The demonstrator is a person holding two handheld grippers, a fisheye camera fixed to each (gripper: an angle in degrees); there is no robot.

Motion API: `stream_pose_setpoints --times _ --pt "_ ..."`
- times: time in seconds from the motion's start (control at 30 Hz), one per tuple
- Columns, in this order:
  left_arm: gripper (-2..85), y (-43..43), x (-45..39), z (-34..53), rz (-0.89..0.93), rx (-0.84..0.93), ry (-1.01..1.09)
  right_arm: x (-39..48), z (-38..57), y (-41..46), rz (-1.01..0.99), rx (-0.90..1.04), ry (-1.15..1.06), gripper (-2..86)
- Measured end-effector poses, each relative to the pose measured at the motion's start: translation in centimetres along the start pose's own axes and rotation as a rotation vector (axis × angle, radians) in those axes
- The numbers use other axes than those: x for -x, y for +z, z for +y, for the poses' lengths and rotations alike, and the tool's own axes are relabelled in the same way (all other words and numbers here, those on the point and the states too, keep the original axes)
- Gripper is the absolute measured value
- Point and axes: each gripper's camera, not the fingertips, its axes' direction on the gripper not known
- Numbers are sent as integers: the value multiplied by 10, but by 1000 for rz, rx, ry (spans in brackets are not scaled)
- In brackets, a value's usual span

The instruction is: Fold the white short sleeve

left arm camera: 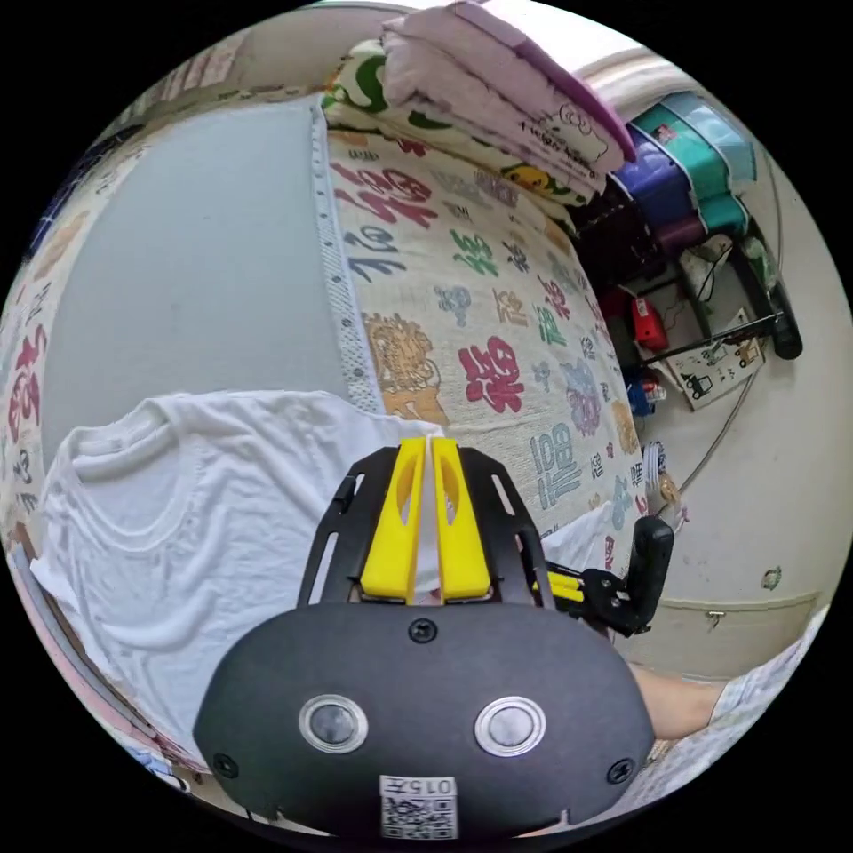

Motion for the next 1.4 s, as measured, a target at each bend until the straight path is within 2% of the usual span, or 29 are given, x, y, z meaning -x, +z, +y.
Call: stream_pose_setpoints --times 0.07,0.17,0.27,0.37,0.53,0.67,0.83,1.0,1.13,1.2,1.4 --pt "2 -41 29 31 -51 -63 -51 23 4 -9 -12 5 -103 2" --pt "10 -60 63 73 -187 -17 -116 49 12 4 -15 104 -245 6" --pt "32 -51 100 107 -209 106 -232 56 23 23 10 196 -299 18" --pt "56 -56 115 122 -239 85 -279 45 29 22 -10 206 -273 43" --pt "66 -50 121 95 -165 14 -226 15 25 14 98 160 -241 67" --pt "69 -22 124 49 -79 -23 -163 -13 11 24 87 161 -169 69" --pt "67 22 137 7 9 49 -170 -35 -1 57 85 230 -146 42" --pt "46 50 129 -18 -141 138 -51 -59 -8 68 219 205 -146 9" --pt "51 45 140 -9 -114 150 -24 -92 -10 73 127 203 -106 14" --pt "55 33 147 8 -95 129 -16 -98 -7 71 137 177 -141 23" --pt "69 34 176 91 -123 221 -63 -110 7 103 107 227 -299 64"
